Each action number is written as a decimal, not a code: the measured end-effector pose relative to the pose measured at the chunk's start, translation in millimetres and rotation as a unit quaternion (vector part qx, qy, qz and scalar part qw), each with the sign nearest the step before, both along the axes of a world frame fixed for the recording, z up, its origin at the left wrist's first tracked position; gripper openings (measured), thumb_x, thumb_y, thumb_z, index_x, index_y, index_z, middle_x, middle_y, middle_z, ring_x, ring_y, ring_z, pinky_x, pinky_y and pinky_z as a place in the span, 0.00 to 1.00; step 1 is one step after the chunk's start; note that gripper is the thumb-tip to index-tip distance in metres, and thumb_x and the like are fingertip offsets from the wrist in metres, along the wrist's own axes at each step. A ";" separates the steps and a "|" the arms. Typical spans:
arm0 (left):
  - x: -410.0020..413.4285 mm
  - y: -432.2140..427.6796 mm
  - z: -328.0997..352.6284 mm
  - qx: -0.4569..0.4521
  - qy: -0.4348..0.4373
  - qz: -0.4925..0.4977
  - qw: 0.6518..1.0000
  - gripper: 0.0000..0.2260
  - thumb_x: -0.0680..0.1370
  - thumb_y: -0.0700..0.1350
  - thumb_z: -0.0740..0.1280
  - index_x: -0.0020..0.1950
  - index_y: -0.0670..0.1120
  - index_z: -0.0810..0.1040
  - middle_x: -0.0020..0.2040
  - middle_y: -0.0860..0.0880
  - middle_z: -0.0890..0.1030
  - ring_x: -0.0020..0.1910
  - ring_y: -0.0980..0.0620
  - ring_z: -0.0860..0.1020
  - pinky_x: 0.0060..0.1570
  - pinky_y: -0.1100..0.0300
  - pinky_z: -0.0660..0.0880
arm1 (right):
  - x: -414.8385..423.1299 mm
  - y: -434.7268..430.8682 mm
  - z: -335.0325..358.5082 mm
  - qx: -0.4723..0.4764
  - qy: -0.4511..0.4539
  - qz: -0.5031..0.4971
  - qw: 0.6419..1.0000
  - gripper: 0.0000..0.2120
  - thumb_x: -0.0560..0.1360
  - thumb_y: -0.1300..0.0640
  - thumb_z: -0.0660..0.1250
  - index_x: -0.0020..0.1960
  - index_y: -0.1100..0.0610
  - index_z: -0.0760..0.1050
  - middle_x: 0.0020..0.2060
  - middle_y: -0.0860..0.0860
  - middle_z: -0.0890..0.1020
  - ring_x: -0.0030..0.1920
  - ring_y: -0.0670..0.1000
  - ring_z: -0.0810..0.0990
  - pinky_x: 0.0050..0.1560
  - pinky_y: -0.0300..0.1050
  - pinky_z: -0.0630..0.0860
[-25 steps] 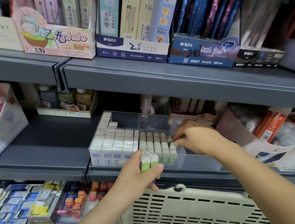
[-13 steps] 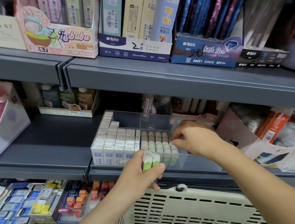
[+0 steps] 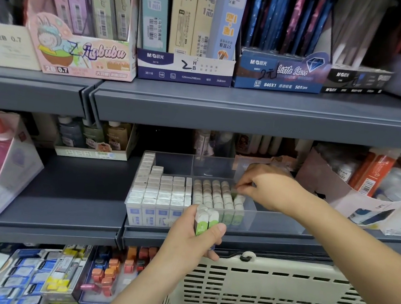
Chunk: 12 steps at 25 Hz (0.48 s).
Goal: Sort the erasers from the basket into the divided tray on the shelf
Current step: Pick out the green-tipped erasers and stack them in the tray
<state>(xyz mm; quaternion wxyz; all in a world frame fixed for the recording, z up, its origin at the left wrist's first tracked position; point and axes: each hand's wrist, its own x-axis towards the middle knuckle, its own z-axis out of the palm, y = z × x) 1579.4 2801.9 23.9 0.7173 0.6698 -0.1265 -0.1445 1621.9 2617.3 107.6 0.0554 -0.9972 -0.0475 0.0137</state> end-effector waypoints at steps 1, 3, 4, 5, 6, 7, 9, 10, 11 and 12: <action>0.0 0.1 0.3 0.000 0.000 0.001 1.000 0.05 0.75 0.41 0.69 0.48 0.49 0.74 0.32 0.56 0.79 0.36 0.59 0.79 0.33 0.62 0.77 | 2.1 -0.8 1.6 0.011 0.003 -0.003 1.000 0.08 0.76 0.51 0.64 0.50 0.49 0.81 0.51 0.44 0.80 0.46 0.46 0.73 0.49 0.40 0.70; -0.6 0.2 1.1 0.000 0.001 0.000 1.000 0.05 0.75 0.41 0.69 0.48 0.49 0.75 0.33 0.55 0.79 0.36 0.58 0.79 0.33 0.62 0.77 | 7.2 -3.2 4.6 0.036 0.006 -0.013 0.999 0.08 0.76 0.53 0.65 0.52 0.50 0.81 0.53 0.45 0.80 0.50 0.47 0.76 0.54 0.39 0.71; -0.8 0.2 1.6 0.000 0.001 0.000 1.000 0.05 0.75 0.41 0.69 0.48 0.49 0.75 0.34 0.55 0.79 0.36 0.58 0.79 0.34 0.62 0.77 | 9.3 -4.4 5.8 0.045 0.007 -0.020 0.999 0.08 0.76 0.53 0.65 0.53 0.50 0.80 0.54 0.45 0.81 0.52 0.48 0.77 0.55 0.38 0.71; -1.2 0.2 1.9 0.000 0.001 0.000 1.000 0.05 0.75 0.41 0.69 0.48 0.49 0.75 0.35 0.55 0.79 0.36 0.58 0.79 0.34 0.62 0.77 | 11.2 -5.2 6.2 0.046 0.011 -0.026 0.999 0.09 0.76 0.53 0.65 0.54 0.49 0.80 0.55 0.46 0.81 0.54 0.49 0.78 0.57 0.39 0.71; -1.3 0.3 2.2 0.001 0.001 0.000 1.000 0.05 0.75 0.41 0.69 0.48 0.49 0.75 0.35 0.54 0.79 0.36 0.58 0.79 0.34 0.62 0.77 | 12.5 -5.4 5.7 0.039 0.015 -0.029 0.999 0.09 0.76 0.53 0.66 0.55 0.49 0.80 0.56 0.46 0.80 0.55 0.50 0.77 0.58 0.40 0.72; -1.5 0.3 2.6 0.002 0.000 0.000 1.000 0.05 0.75 0.42 0.69 0.48 0.49 0.75 0.35 0.54 0.79 0.36 0.59 0.79 0.34 0.62 0.77 | 13.5 -4.9 4.5 0.025 0.019 -0.029 0.999 0.10 0.75 0.52 0.66 0.55 0.49 0.80 0.56 0.46 0.80 0.55 0.50 0.77 0.58 0.41 0.72; -1.7 0.3 3.0 0.004 0.000 0.000 1.000 0.05 0.75 0.42 0.69 0.48 0.49 0.75 0.33 0.55 0.79 0.35 0.58 0.79 0.34 0.61 0.78 | 14.8 -2.9 0.9 -0.002 0.023 -0.025 0.999 0.10 0.76 0.50 0.65 0.56 0.48 0.79 0.57 0.45 0.79 0.56 0.50 0.76 0.56 0.42 0.72; -1.8 0.5 2.9 0.005 0.000 0.000 1.000 0.05 0.75 0.42 0.69 0.48 0.49 0.75 0.33 0.56 0.79 0.35 0.58 0.79 0.34 0.61 0.78 | 15.3 -1.9 -1.0 -0.008 0.023 -0.022 0.999 0.10 0.76 0.50 0.65 0.56 0.47 0.79 0.57 0.44 0.79 0.56 0.50 0.75 0.54 0.41 0.70; -1.6 0.6 2.7 0.006 0.001 0.002 1.000 0.05 0.75 0.42 0.69 0.48 0.49 0.75 0.33 0.56 0.79 0.35 0.58 0.79 0.35 0.61 0.78 | 15.8 -1.0 -2.6 -0.011 0.022 -0.020 0.999 0.10 0.76 0.49 0.64 0.55 0.46 0.79 0.57 0.43 0.78 0.56 0.49 0.74 0.51 0.39 0.69; -1.6 0.7 2.4 0.009 0.001 0.002 1.000 0.05 0.75 0.42 0.69 0.48 0.49 0.75 0.33 0.56 0.79 0.34 0.58 0.80 0.35 0.60 0.78 | 16.2 -0.4 -3.8 -0.012 0.021 -0.019 1.000 0.09 0.76 0.49 0.64 0.55 0.46 0.78 0.56 0.42 0.78 0.54 0.48 0.73 0.49 0.39 0.67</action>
